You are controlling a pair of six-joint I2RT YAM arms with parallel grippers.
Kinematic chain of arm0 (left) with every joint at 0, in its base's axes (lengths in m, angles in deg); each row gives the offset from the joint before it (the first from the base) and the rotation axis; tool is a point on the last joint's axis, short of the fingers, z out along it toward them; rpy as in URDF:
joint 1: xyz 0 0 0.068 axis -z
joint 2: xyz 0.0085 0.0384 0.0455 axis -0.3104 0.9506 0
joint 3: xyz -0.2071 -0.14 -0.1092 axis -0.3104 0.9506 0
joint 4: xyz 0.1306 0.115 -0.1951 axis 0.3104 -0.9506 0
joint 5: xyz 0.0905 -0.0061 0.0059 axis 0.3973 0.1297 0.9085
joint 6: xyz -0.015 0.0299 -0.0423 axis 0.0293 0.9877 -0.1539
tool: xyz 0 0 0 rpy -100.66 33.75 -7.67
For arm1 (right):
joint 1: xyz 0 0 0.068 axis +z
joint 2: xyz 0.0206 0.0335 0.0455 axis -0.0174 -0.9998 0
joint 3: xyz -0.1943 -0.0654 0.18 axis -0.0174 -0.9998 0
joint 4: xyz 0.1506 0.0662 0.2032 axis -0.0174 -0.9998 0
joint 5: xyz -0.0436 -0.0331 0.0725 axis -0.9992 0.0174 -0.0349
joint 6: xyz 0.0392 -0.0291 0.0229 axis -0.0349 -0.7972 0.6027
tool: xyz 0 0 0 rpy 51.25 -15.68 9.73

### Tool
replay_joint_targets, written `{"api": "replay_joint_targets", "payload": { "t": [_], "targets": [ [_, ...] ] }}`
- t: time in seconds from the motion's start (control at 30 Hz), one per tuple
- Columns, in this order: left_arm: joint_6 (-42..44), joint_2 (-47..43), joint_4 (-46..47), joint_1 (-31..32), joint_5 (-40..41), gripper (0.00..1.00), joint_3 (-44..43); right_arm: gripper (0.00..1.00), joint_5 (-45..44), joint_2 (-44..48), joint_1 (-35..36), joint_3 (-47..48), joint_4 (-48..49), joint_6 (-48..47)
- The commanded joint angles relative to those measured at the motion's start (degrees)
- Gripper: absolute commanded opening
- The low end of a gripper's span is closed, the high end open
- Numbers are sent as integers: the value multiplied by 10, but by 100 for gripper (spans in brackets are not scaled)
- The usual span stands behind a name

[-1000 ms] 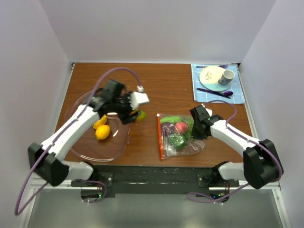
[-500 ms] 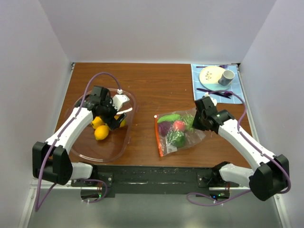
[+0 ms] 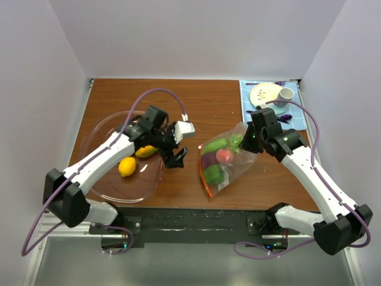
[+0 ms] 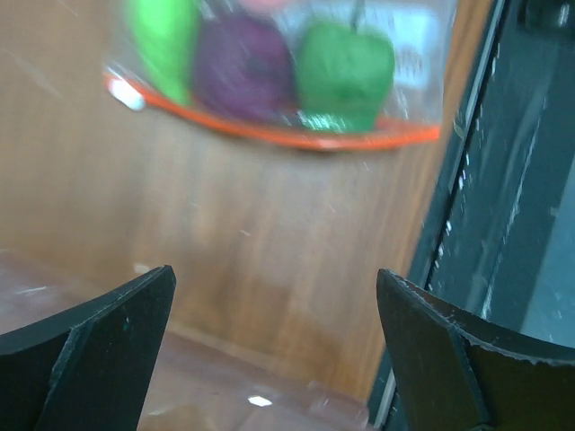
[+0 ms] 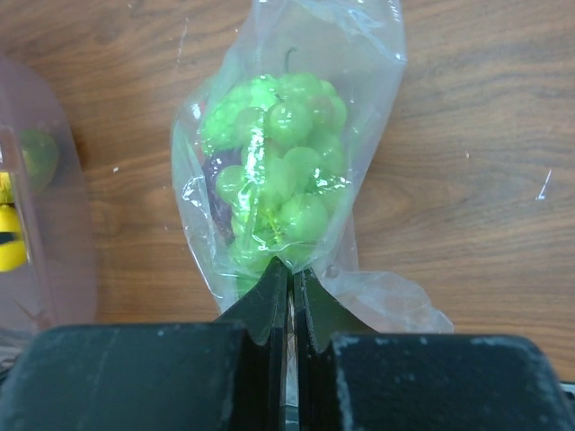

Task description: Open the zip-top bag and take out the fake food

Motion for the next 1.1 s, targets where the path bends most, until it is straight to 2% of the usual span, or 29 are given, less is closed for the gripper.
{"api": "replay_joint_targets", "payload": {
  "t": [0.0, 0.17, 0.3, 0.4, 0.67, 0.8, 1.07],
  "targets": [
    [-8, 27, 18, 37, 14, 100, 36, 0, -6, 27, 1, -19, -5, 3],
    [-6, 62, 48, 83, 51, 100, 60, 0, -33, 6, 1, -95, 4, 4],
    [-1, 85, 81, 108, 49, 100, 65, 0, -74, -18, 1, -184, 39, 8],
    [14, 92, 113, 121, 49, 100, 75, 0, -81, -59, 1, -214, 52, 1],
    [47, 95, 193, 122, 70, 100, 124, 0, -88, -103, 2, -216, 63, -6],
    [59, 125, 224, 122, 76, 100, 129, 0, -70, -134, 3, -215, 81, -6],
    [135, 140, 272, 121, -13, 100, 118, 0, -47, -165, 5, -213, 103, -6]
  ]
}}
